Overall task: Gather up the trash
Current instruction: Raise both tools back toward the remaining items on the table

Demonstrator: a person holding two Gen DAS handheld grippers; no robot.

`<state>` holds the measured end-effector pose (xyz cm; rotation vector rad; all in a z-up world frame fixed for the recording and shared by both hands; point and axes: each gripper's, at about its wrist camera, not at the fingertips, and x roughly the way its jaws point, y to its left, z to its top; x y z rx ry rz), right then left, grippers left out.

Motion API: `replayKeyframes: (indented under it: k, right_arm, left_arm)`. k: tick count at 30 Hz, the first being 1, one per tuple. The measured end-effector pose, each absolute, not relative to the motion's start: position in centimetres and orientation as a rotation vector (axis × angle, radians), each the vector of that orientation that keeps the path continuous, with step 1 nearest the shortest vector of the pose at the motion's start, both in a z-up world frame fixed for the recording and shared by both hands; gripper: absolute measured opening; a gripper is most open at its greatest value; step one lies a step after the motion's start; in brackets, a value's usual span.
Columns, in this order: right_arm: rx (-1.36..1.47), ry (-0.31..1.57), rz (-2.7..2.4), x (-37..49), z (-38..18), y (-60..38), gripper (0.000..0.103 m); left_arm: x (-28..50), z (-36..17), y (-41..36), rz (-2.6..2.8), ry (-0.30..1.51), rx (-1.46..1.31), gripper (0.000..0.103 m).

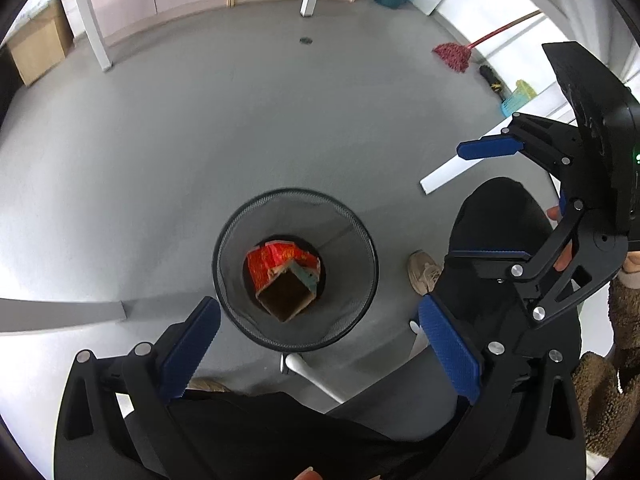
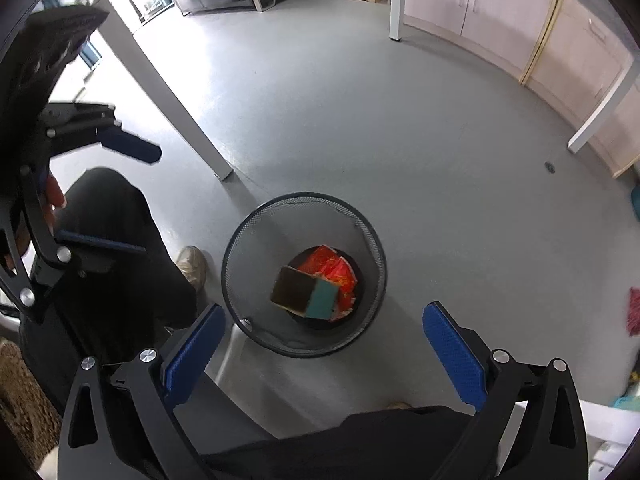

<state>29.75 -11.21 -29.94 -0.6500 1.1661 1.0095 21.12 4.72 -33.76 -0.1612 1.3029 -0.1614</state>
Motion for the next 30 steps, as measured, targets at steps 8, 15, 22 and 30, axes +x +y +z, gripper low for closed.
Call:
replayKeyframes:
  k: [8,15,22,30]
  right_arm:
    - [-0.658,1.075,0.994,28.7,-25.3,-12.6,0.100]
    - [-0.648,1.037,1.023,27.3,-22.4,-13.5,0.100]
    - [-0.669,0.967,1.057,25.8,-17.6,-14.9,0.100]
    - [-0.622,0.871,1.079,24.9,-12.6,-17.2,0.100]
  left_arm:
    - [18.9,-28.3,3.2,-0.198,1.154,-0.109,0.099]
    - [18.0,-25.6,1.7,-0.247,1.097,-0.084,0.099]
    - [15.9,-21.7,0.3,-0.353,0.989,-0.047,0.099]
    - [15.1,-18.7,0.7,-0.429,0.927,-0.057,0.099]
